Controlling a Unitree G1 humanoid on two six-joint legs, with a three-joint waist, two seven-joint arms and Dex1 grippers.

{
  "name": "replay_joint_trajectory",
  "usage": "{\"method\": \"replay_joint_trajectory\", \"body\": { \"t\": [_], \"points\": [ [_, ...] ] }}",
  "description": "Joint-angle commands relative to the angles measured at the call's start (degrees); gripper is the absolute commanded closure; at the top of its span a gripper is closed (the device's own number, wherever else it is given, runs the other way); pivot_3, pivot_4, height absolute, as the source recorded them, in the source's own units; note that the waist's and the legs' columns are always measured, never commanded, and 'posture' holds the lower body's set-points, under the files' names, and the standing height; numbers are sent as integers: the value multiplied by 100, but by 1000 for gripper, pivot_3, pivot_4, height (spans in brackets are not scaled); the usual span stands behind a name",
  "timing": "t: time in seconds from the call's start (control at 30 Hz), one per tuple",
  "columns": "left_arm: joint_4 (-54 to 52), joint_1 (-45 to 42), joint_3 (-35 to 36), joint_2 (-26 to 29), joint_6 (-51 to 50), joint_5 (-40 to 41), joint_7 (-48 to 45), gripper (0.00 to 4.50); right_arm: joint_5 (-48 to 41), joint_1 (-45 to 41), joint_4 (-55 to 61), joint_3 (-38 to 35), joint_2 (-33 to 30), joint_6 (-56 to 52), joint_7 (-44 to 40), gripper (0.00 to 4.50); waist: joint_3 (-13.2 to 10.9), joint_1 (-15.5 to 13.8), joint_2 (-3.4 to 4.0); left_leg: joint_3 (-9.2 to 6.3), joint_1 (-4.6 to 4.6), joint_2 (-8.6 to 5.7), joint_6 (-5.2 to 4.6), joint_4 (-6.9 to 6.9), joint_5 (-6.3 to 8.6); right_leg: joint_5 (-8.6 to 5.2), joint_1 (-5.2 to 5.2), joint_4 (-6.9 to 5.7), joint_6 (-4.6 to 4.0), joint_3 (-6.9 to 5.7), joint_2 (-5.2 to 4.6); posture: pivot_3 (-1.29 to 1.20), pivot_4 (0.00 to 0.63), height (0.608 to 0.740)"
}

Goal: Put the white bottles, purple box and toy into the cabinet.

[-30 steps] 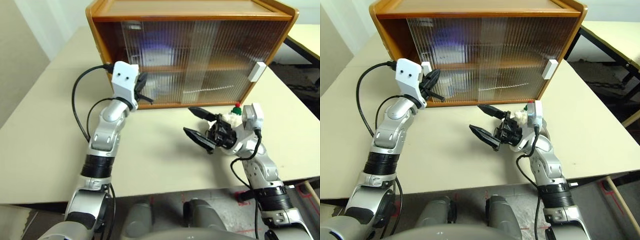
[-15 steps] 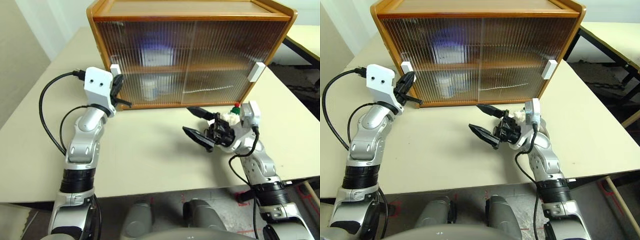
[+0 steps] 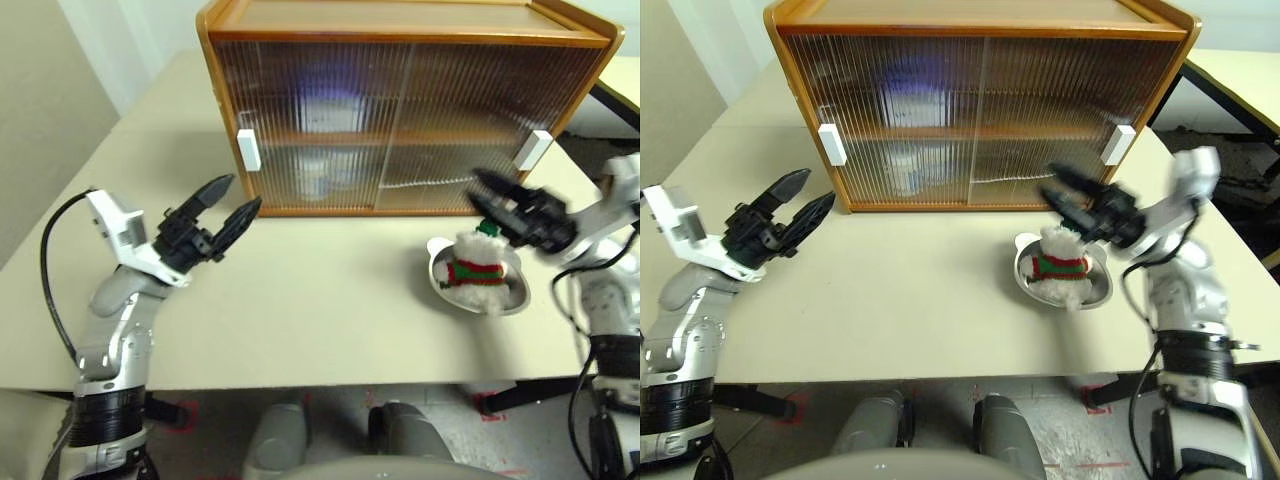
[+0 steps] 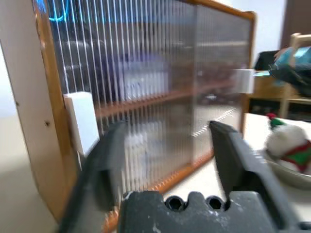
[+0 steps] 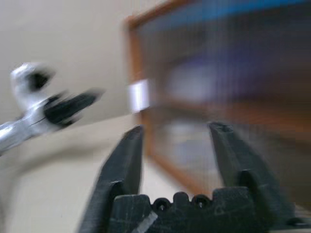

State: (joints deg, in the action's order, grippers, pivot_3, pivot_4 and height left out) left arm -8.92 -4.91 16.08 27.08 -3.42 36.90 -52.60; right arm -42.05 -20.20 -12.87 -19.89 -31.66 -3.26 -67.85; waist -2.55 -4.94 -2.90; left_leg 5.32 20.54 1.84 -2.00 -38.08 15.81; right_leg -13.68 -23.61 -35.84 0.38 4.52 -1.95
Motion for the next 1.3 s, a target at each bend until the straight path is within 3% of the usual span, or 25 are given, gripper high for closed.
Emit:
{"method": "replay_joint_trajectory", "body": {
  "t": [0.03,0.13,0.17,0.37,0.7,1.3],
  "points": [
    [392,240,23,161,96,107,-655,0,405,-204,-550,-289,-190,296,549,3257,3,19,5,0,-7,0,0,0,0,-8,7,-1,11,1,0,183,0,740],
    [644,390,19,180,277,103,-1084,0,773,-397,-962,-454,-367,509,1198,4351,7,87,12,10,-11,-7,-1,-2,-1,-12,10,-1,24,17,-6,171,1,740],
    [664,407,18,170,279,126,-1153,0,852,-433,-1039,-468,-387,559,1320,4434,7,95,12,13,-11,-9,-1,-3,-1,-12,10,1,24,21,-10,170,2,740],
    [641,728,-147,68,133,324,-1690,0,1305,-405,-1196,-555,-323,756,2271,4434,12,121,12,11,-9,-8,-5,0,-2,-10,8,-1,18,29,-10,167,3,740],
    [648,956,-195,-174,219,298,-1718,0,2057,-696,-1723,-203,-235,903,3083,4434,19,229,23,11,-10,-8,-8,1,-3,-8,11,-2,24,39,-8,193,0,740],
    [682,1055,-253,-190,473,164,-1764,0,2411,-1594,-2841,224,-100,1104,3000,4434,26,240,36,9,-12,-7,-10,2,-4,-6,11,-4,21,42,-5,219,0,740]
  ]
}}
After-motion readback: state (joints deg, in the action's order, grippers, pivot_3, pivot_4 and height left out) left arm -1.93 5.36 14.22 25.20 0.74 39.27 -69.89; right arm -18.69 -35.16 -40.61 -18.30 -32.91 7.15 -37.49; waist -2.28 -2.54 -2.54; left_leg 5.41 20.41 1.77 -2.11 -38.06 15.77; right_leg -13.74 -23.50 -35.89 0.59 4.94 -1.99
